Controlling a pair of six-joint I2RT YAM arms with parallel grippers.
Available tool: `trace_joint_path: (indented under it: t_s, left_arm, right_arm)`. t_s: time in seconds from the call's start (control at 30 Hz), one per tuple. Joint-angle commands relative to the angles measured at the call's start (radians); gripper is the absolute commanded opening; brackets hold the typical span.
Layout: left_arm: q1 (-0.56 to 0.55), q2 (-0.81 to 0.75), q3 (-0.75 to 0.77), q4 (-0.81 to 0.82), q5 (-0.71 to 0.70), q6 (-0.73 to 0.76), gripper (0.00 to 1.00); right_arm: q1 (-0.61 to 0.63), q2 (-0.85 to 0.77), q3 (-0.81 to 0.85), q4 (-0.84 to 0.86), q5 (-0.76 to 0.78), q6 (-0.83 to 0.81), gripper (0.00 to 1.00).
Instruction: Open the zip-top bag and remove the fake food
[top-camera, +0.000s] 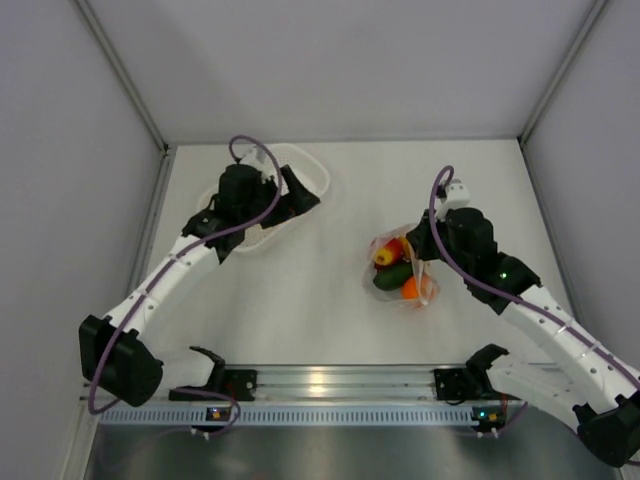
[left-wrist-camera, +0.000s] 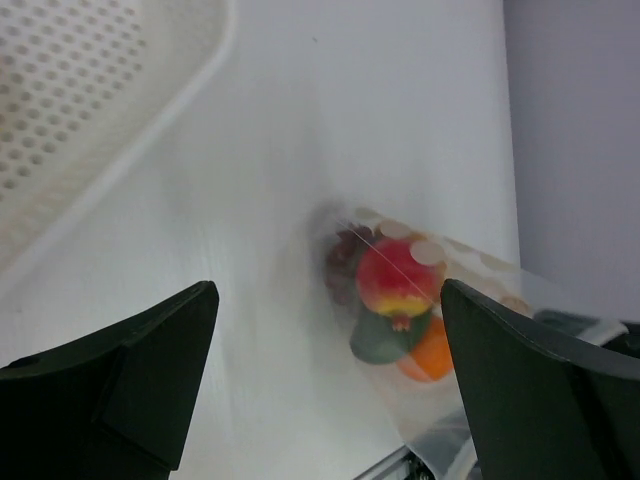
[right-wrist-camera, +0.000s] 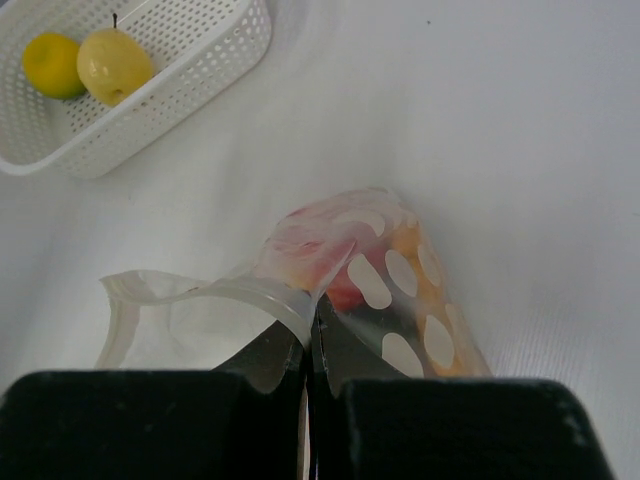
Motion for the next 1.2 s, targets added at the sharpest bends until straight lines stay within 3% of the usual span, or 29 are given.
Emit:
trace_joint_path:
  t_s: [0.0,0.37,0.47,0.63,0.67,0.73,0.97,1.17]
  left_arm:
    - [-0.199,-0.046,0.044,0.036,-0.176,0.029,0.99]
    - [-0.795,0.062,0.162,0.035,-0.536,0.069,0.97]
    - [-0.887,0.112,0.193,0.033,-0.596,0.087,0.94]
    - [-0.932,0.213,0.234,0.036,-0.626,0.095,0.79]
    - [-0.932,0.23,0.256,0.036,-0.63,0.096,0.64]
    - [-0.932,0.276,0.273,0.038,-0.655,0.095,0.54]
    - [-0.929,0.428,0.354,0.038,-0.742,0.106,0.53]
    - [-0.924,0.535,0.406,0.036,-0.696,0.124,0.54]
  right_arm:
    - [0.007,-0.007,0.072,0.0,0.057,0.01,0.0]
    - [0.009,-0.03,0.063,-0.069,0.158,0.047,0.0]
    - [0.007,-0.043,0.058,-0.074,0.152,0.065,0.0]
    - [0.009,-0.093,0.023,-0.065,0.126,0.096,0.0]
    - [0.01,-0.101,0.018,-0.065,0.128,0.1,0.0]
    - [0.01,-0.121,0.007,-0.066,0.125,0.11,0.0]
    - [0.012,-0.159,-0.008,-0.088,0.123,0.116,0.0]
    - [0.012,-0.175,-0.046,-0.089,0.145,0.116,0.0]
